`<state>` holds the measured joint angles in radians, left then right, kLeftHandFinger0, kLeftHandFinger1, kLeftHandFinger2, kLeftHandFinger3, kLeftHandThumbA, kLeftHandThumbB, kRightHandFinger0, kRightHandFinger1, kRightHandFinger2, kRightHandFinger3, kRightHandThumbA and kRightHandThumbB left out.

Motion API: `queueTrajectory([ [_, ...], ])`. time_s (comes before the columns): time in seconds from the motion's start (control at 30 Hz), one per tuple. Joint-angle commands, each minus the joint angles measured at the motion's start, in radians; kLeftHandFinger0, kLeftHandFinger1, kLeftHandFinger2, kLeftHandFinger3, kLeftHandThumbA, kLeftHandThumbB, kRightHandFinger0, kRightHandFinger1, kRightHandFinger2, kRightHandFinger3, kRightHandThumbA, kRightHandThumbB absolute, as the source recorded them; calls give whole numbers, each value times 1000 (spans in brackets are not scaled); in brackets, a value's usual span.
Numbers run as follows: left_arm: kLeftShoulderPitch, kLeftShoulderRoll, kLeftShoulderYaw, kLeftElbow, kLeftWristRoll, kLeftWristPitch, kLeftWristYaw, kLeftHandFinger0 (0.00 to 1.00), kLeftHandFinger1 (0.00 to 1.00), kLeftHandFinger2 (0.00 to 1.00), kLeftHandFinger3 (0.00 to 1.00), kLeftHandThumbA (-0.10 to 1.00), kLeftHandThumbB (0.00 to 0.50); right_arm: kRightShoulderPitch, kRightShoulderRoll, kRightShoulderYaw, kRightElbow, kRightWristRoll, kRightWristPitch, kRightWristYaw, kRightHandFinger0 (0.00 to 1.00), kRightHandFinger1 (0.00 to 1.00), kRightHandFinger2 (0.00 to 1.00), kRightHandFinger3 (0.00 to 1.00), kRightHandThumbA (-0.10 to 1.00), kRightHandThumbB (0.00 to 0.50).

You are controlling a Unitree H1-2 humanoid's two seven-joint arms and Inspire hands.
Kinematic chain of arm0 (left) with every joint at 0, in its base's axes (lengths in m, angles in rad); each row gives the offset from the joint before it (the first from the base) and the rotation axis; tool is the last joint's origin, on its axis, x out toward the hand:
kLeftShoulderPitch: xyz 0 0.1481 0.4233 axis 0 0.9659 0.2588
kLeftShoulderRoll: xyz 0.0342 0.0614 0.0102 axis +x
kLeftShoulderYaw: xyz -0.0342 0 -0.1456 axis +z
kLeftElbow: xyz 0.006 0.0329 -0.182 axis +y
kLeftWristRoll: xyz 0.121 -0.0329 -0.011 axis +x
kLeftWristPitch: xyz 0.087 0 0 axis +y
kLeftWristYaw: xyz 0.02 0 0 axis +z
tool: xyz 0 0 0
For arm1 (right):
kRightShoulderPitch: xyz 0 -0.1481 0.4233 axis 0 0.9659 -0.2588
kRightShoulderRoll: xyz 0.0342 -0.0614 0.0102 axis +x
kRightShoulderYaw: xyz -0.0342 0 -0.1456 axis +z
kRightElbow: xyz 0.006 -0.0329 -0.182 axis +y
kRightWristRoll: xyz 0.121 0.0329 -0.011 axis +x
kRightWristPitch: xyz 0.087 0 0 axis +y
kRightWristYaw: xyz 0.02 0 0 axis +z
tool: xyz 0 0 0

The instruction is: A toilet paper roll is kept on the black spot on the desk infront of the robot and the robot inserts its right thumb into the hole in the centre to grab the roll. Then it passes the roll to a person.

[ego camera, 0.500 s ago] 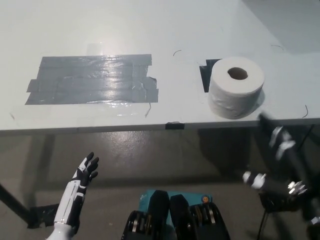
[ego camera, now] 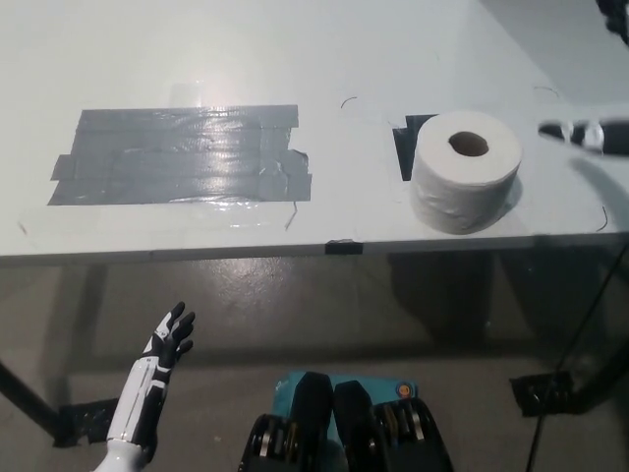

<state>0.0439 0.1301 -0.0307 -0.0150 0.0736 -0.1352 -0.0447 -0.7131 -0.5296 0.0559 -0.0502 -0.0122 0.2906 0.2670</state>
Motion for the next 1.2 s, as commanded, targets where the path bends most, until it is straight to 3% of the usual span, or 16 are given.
queueTrajectory([
  [0.0, -25, 8, -1, -38, 23, -32, 2, 1000, 1000, 1000, 1000, 1000, 177, -435, -95, 168, 399, -63, 179, 324, 1000, 1000, 1000, 1000, 792, 394],
  [0.03, -28, 9, -3, -37, 23, -30, 0, 1000, 1000, 1000, 1000, 1000, 176, -467, -87, 188, 455, -69, 179, 343, 1000, 1000, 1000, 1000, 784, 371],
  [0.13, -34, 5, -3, -39, 19, -25, 0, 1000, 1000, 1000, 1000, 1000, 173, -592, -67, 317, 638, -136, 167, 431, 1000, 1000, 1000, 1000, 925, 306],
  [0.2, -36, 6, -4, -37, 22, -26, 0, 1000, 1000, 1000, 1000, 1000, 173, -641, -45, 360, 733, -166, 159, 436, 1000, 1000, 1000, 1000, 929, 308],
  [0.23, -37, 5, -6, -38, 23, -26, -2, 1000, 1000, 1000, 1000, 1000, 168, -681, -28, 396, 819, -186, 128, 469, 1000, 1000, 1000, 1000, 1000, 286],
  [0.37, -38, 2, -7, -40, 33, -24, 4, 1000, 1000, 1000, 1000, 1000, 164, -771, 49, 477, 1045, -223, 100, 497, 1000, 1000, 1000, 1000, 1000, 336],
  [0.4, -38, 3, -7, -41, 34, -25, 4, 1000, 1000, 1000, 1000, 1000, 161, -776, 57, 480, 1066, -219, 89, 493, 1000, 1000, 1000, 1000, 997, 322],
  [0.47, -38, 3, -8, -47, 34, -21, 2, 1000, 1000, 1000, 1000, 1000, 152, -786, 72, 497, 1094, -221, 91, 481, 1000, 1000, 1000, 1000, 908, 336],
  [0.5, -40, 3, -9, -46, 34, -23, 2, 1000, 1000, 1000, 1000, 1000, 153, -798, 89, 505, 1136, -219, 82, 481, 1000, 1000, 1000, 1000, 855, 373],
  [0.63, -47, 2, -13, -44, 37, -24, 0, 1000, 1000, 1000, 1000, 1000, 178, -831, 124, 565, 1237, -250, 35, 483, 1000, 1000, 1000, 1000, 908, 435],
  [0.77, -53, 4, -13, -45, 39, -26, -1, 1000, 1000, 1000, 1000, 1000, 173, -850, 152, 594, 1296, -271, 7, 433, 1000, 1000, 1000, 1000, 870, 448],
  [0.8, -53, 2, -13, -46, 41, -26, 1, 1000, 1000, 1000, 1000, 1000, 168, -854, 157, 610, 1308, -287, -11, 430, 1000, 1000, 1000, 1000, 903, 457],
  [0.9, -55, 1, -14, -48, 37, -25, -1, 1000, 1000, 1000, 1000, 1000, 166, -852, 166, 586, 1345, -255, -86, 466, 1000, 1000, 1000, 1000, 927, 350],
  [1.03, -60, 4, -15, -46, 46, -29, 1, 1000, 1000, 1000, 1000, 1000, 171, -852, 179, 562, 1373, -253, -101, 468, 1000, 1000, 1000, 1000, 886, 337],
  [1.07, -60, 4, -15, -47, 46, -26, 1, 1000, 1000, 1000, 1000, 1000, 172, -851, 181, 560, 1376, -255, -113, 474, 1000, 1000, 1000, 1000, 916, 314],
  [1.17, -66, 4, -15, -48, 45, -24, -1, 1000, 1000, 1000, 1000, 1000, 173, -856, 187, 553, 1386, -268, -121, 473, 1000, 1000, 1000, 1000, 982, 312],
])
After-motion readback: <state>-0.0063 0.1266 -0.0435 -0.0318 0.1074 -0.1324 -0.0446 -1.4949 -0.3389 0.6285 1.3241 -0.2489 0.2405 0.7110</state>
